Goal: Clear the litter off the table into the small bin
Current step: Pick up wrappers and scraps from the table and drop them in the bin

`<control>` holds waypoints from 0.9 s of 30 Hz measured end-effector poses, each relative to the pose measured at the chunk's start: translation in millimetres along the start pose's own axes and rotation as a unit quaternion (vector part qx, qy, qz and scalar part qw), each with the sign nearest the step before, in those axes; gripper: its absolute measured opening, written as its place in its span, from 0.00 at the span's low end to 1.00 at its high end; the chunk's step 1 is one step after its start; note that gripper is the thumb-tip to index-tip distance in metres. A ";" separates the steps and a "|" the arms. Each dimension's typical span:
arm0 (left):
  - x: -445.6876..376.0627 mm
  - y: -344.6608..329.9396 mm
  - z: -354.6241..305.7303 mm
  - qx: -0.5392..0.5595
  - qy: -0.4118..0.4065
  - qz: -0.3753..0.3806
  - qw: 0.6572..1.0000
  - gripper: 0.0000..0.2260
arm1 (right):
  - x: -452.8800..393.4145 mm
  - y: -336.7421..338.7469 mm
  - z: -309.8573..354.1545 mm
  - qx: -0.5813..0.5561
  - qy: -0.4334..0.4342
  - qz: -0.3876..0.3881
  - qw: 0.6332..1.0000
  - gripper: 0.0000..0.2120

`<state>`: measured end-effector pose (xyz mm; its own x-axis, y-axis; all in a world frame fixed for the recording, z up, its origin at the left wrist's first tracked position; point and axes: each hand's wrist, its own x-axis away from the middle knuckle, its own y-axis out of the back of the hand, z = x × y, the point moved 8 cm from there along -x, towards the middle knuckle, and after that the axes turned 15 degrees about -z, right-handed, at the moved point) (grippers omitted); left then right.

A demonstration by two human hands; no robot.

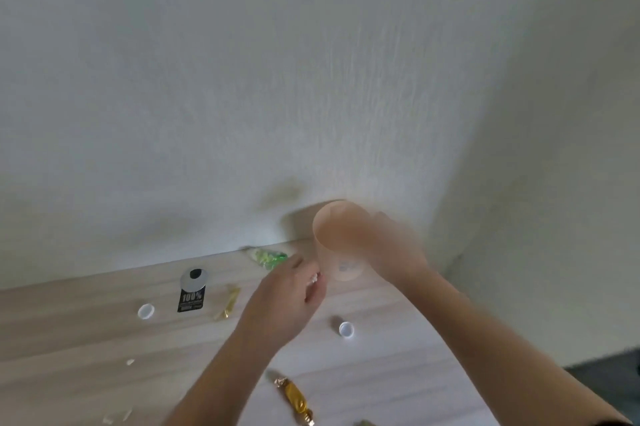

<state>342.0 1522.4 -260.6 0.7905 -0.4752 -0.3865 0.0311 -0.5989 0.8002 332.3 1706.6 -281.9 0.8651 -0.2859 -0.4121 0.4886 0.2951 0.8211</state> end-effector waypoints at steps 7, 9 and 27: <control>11.9 -10.7 27.4 -0.014 0.075 -0.006 0.997 0.10 | -63.0 -80.6 5.9 -0.025 0.035 0.079 0.996 0.17; 14.6 -14.8 32.3 -0.016 0.091 -0.004 0.996 0.10 | -64.7 -103.1 8.3 0.011 0.070 0.118 0.990 0.19; -74.8 -103.4 25.5 -0.058 0.040 -0.007 0.997 0.05 | -9.8 -73.4 -51.9 -0.031 0.060 0.086 0.994 0.11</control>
<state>264.0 1603.3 -326.1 0.8357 -0.4113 -0.3640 0.1098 -0.5243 0.8444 293.7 1735.1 -358.6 0.9419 -0.1166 -0.3151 0.3353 0.3866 0.8591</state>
